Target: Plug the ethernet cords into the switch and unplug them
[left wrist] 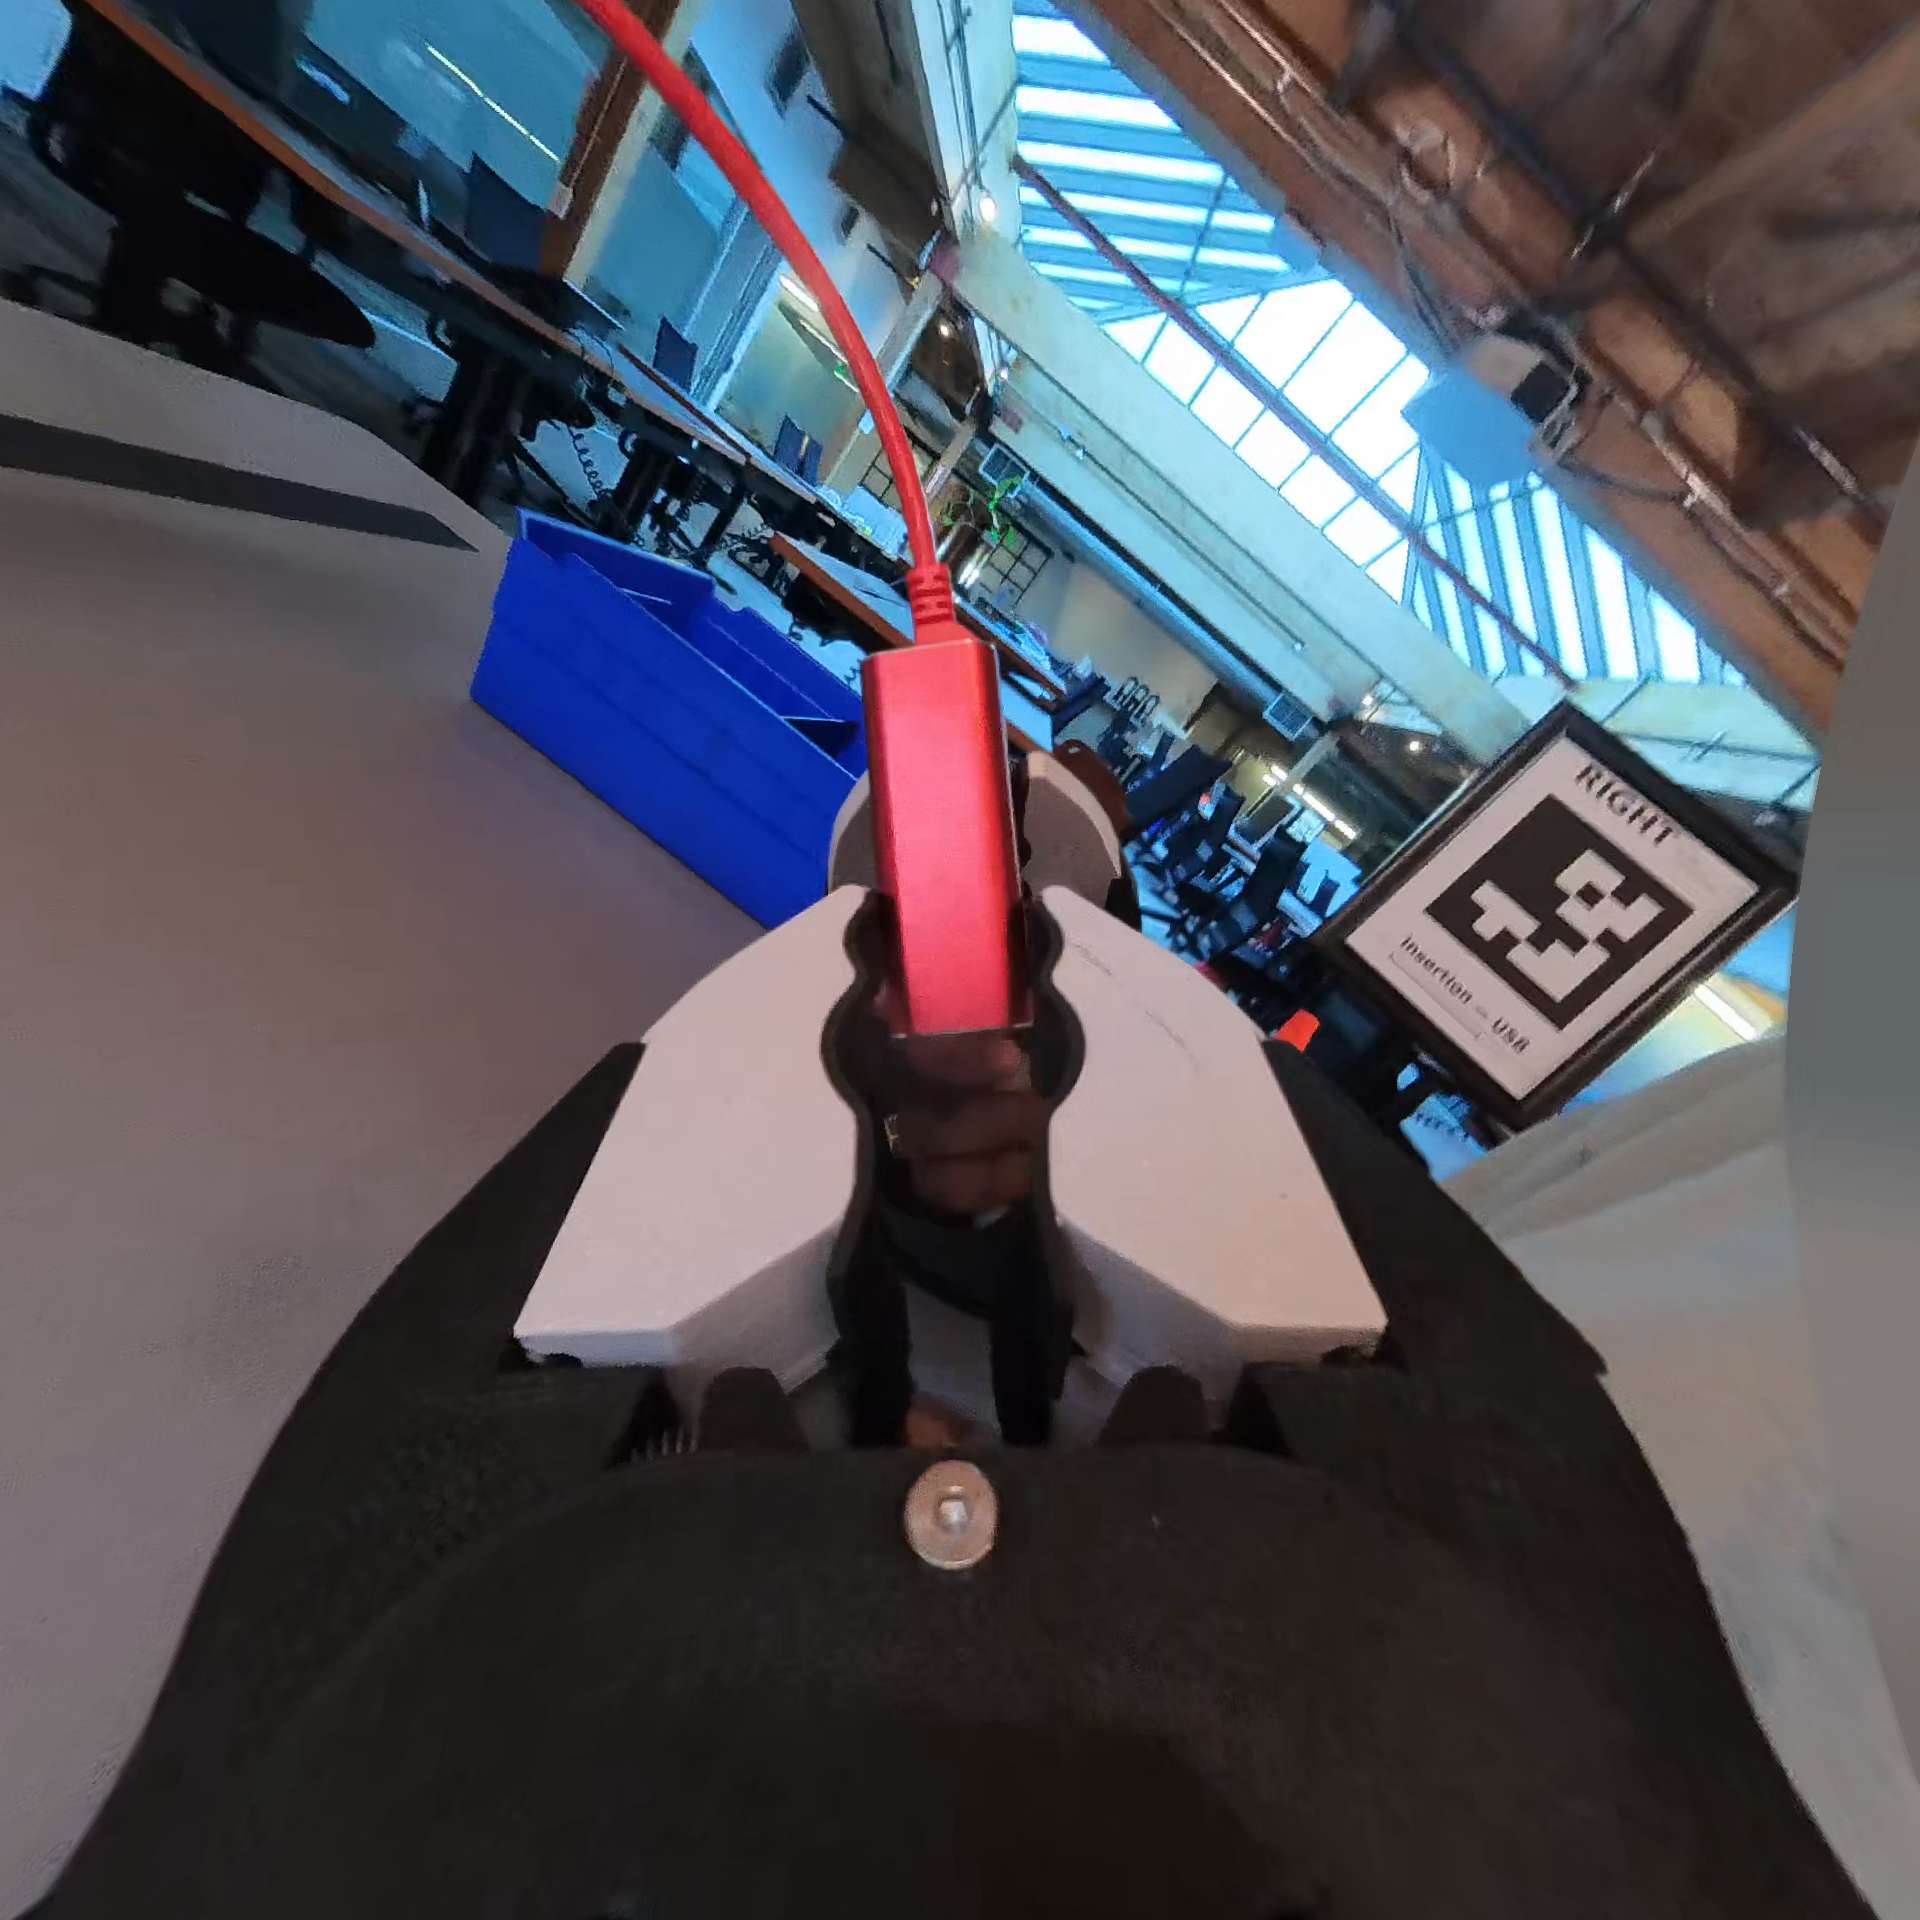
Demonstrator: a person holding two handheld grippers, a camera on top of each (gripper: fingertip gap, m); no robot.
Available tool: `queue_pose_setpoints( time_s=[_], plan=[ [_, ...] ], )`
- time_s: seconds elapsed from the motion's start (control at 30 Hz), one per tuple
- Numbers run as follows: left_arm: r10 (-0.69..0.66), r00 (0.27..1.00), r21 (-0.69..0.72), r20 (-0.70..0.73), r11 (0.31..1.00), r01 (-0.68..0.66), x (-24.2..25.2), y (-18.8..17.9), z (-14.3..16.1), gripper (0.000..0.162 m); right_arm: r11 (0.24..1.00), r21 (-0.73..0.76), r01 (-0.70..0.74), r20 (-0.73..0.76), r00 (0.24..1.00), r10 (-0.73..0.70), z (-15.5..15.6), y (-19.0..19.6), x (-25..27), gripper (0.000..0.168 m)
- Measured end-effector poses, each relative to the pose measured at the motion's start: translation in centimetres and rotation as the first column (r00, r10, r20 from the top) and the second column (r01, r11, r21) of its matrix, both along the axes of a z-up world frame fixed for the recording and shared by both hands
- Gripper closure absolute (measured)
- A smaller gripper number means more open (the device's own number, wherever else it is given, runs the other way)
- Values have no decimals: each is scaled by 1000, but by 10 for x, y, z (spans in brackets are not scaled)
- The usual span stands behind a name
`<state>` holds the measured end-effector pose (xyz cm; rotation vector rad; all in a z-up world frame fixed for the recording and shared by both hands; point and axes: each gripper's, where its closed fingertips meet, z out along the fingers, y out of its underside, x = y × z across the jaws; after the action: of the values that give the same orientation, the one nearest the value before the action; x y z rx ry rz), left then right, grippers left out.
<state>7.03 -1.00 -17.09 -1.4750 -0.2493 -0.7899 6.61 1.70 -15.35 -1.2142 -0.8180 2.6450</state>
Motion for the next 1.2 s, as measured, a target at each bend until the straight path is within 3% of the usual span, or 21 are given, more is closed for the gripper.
queue_pose_setpoints(
  time_s=[0.1,0.17,0.2,0.23,0.27,0.3,0.33,0.37,0.43,0.5,0.6,0.67,0.7,0.8,0.9,0.97,1.03,1.1,1.2],
  plan=[
    [-38,996,9,81,999,38,-3,-3,1,136,995,92,-40,18,999,39,-5,-4,3,140],
    [-87,985,-6,148,996,89,-5,-9,1,137,939,343,-30,26,999,22,-12,-6,7,87],
    [-95,984,-29,151,994,101,-6,-11,-1,137,851,525,12,14,1000,-22,-18,-4,10,74],
    [-99,983,-55,158,993,108,-8,-13,-4,137,699,709,92,-44,995,-87,-22,0,13,62],
    [-100,981,-80,167,990,114,-9,-14,-7,137,467,864,188,-135,980,-144,-25,6,15,52],
    [-101,981,-112,168,986,120,-10,-15,-12,137,182,947,266,-239,958,-160,-27,11,18,53],
    [-96,982,-146,162,982,120,-11,-14,-17,137,-96,942,320,-331,936,-123,-27,13,21,59],
    [-95,983,-179,155,976,123,-11,-13,-23,137,-310,885,348,-380,924,-49,-28,9,23,67],
    [-118,983,-229,142,962,149,-6,-10,-30,137,-552,771,317,-330,941,80,-41,-6,24,74],
    [-170,976,-254,134,946,200,4,-8,-34,137,-682,682,264,-236,962,136,-60,-13,19,72],
    [-232,969,-296,85,923,247,20,-5,-39,137,-758,599,258,-175,966,190,-75,-21,11,74],
    [-232,972,-317,45,919,234,24,-2,-42,137,-782,580,228,-104,973,206,-85,-22,11,92],
    [-220,975,-325,28,921,217,23,0,-42,137,-791,575,211,-91,977,194,-87,-19,10,94],
    [-237,972,-311,1,923,225,23,0,-39,134,-724,659,205,-77,976,206,-87,-22,13,95],
    [-45,981,-212,-189,977,4,-10,-7,-23,111,-656,740,152,-16,978,209,-93,-13,18,95],
    [153,912,-70,-380,979,-194,-38,-26,-1,107,-661,746,76,86,974,209,-109,-4,23,95],
    [330,780,47,-532,931,-361,-59,-52,17,105,-697,717,3,196,959,206,-128,7,27,95],
    [405,695,100,-594,894,-436,-69,-75,27,105,-760,641,-111,316,940,129,-142,28,32,95],
    [437,667,107,-604,873,-475,-77,-100,32,105,-797,541,-267,441,898,-2,-147,57,46,95]
  ],
)
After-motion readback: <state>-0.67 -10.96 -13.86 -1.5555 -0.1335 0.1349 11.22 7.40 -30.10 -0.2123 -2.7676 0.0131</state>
